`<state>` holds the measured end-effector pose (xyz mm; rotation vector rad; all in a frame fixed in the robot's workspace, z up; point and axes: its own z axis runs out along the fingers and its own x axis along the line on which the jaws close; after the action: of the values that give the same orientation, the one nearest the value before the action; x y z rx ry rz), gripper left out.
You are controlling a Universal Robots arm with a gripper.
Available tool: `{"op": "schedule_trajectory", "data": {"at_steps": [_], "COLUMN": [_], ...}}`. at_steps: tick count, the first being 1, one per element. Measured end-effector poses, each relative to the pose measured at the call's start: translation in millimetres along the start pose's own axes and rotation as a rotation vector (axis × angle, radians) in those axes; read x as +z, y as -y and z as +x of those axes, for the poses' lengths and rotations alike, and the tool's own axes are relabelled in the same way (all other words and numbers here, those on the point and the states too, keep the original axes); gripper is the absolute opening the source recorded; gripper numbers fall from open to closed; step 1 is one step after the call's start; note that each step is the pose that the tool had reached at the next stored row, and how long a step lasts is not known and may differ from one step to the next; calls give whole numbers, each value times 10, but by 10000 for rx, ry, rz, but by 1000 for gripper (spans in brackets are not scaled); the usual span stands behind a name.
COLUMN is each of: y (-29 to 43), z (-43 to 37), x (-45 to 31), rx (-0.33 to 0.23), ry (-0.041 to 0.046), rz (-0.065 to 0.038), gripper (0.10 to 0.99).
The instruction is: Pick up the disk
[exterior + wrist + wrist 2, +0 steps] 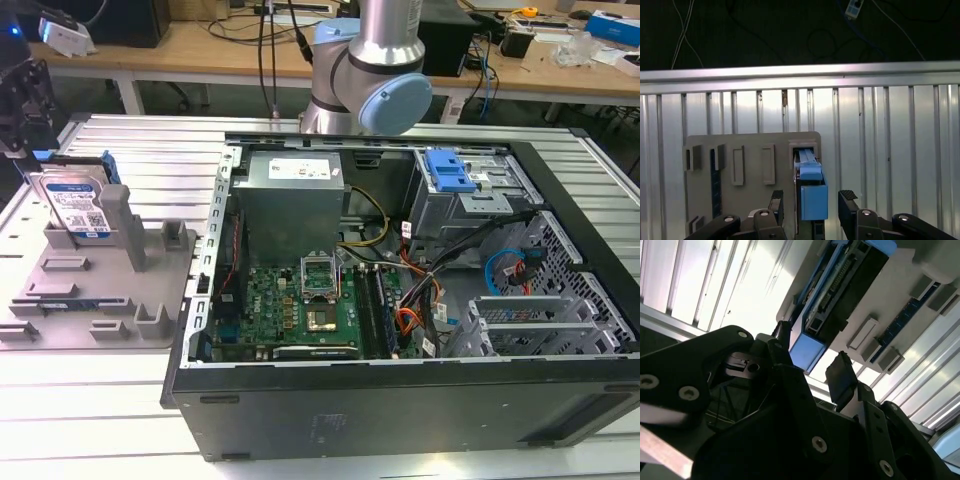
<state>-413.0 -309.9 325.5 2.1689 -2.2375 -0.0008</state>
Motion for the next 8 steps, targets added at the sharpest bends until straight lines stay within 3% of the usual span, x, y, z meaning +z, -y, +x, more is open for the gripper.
{"op": "schedule_trajectory", "data": {"at_steps": [8], "y": [1], "z": [-2], "x": [87], "rx": [-68], "ry": [-72], "rz": [3], "gripper": [557]}}
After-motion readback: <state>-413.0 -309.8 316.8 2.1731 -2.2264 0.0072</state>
